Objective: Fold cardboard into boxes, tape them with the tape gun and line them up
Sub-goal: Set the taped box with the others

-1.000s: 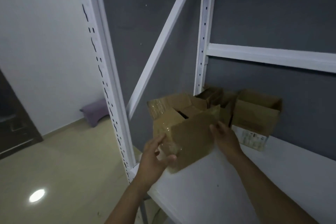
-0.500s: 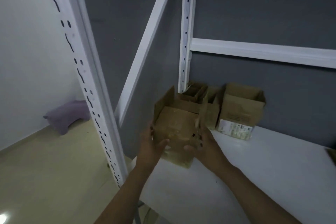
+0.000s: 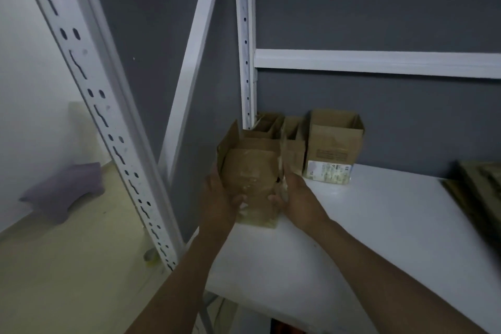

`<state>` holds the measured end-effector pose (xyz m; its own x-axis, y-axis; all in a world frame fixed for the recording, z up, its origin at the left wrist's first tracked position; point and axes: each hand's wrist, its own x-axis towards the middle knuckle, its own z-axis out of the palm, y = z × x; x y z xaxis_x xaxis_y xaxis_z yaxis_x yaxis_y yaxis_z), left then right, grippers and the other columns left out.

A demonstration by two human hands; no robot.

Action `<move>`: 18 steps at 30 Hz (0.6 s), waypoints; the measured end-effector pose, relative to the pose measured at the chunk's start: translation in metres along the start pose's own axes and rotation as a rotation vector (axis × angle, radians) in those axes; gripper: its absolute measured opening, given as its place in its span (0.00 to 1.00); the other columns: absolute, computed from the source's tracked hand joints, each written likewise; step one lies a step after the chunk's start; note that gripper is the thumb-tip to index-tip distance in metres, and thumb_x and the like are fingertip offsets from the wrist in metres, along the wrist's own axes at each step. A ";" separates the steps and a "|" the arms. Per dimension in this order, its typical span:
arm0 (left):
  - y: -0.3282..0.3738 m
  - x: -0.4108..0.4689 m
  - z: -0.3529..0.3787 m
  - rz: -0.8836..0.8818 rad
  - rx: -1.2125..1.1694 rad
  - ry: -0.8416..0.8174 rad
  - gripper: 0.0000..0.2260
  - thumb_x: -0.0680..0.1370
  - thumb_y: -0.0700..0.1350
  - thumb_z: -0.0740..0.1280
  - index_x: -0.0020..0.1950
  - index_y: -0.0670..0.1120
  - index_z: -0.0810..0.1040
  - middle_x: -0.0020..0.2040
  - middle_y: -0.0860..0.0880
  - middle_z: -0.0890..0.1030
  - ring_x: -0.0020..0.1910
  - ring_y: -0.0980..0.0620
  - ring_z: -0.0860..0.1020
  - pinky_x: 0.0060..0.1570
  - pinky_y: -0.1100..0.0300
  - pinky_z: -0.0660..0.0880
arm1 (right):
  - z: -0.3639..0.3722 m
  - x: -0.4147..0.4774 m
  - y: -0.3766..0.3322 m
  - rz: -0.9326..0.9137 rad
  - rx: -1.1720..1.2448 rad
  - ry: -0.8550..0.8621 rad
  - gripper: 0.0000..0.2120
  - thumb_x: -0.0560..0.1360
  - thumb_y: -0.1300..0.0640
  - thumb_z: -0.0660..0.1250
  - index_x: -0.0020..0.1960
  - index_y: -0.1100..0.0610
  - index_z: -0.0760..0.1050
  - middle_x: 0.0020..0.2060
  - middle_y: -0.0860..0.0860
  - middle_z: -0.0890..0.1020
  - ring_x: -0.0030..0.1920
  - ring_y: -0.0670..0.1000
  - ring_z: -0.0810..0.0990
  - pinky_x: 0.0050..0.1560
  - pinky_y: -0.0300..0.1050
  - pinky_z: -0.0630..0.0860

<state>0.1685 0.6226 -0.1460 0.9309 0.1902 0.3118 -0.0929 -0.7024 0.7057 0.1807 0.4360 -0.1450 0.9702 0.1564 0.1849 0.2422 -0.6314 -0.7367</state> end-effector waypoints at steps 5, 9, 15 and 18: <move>0.033 -0.021 -0.016 0.103 -0.008 0.134 0.35 0.69 0.45 0.76 0.74 0.44 0.65 0.68 0.37 0.70 0.63 0.36 0.71 0.62 0.40 0.72 | -0.033 -0.026 -0.003 -0.027 -0.402 -0.012 0.28 0.78 0.46 0.63 0.74 0.54 0.60 0.70 0.55 0.68 0.66 0.56 0.71 0.61 0.49 0.72; 0.072 -0.035 -0.016 0.124 0.094 0.006 0.22 0.75 0.47 0.70 0.65 0.37 0.74 0.65 0.37 0.73 0.64 0.39 0.72 0.65 0.49 0.66 | -0.077 -0.053 -0.004 -0.037 -0.601 0.018 0.21 0.79 0.46 0.60 0.70 0.54 0.68 0.65 0.53 0.73 0.63 0.54 0.72 0.56 0.46 0.71; 0.153 -0.082 0.034 0.200 0.361 -0.058 0.21 0.77 0.58 0.65 0.60 0.43 0.76 0.56 0.45 0.79 0.54 0.46 0.77 0.50 0.56 0.73 | -0.170 -0.122 0.039 0.023 -0.730 0.051 0.23 0.79 0.44 0.58 0.70 0.54 0.70 0.68 0.53 0.71 0.67 0.55 0.69 0.64 0.49 0.69; 0.198 -0.122 0.075 0.275 0.352 -0.172 0.22 0.75 0.58 0.69 0.64 0.46 0.76 0.64 0.47 0.75 0.63 0.48 0.73 0.61 0.55 0.71 | -0.222 -0.167 0.073 0.074 -0.729 0.057 0.23 0.79 0.44 0.59 0.71 0.53 0.68 0.69 0.53 0.70 0.68 0.54 0.68 0.67 0.48 0.67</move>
<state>0.0629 0.4086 -0.0919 0.9361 -0.1309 0.3265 -0.2466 -0.9061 0.3437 0.0360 0.1950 -0.0858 0.9775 0.0669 0.2000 0.0946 -0.9867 -0.1323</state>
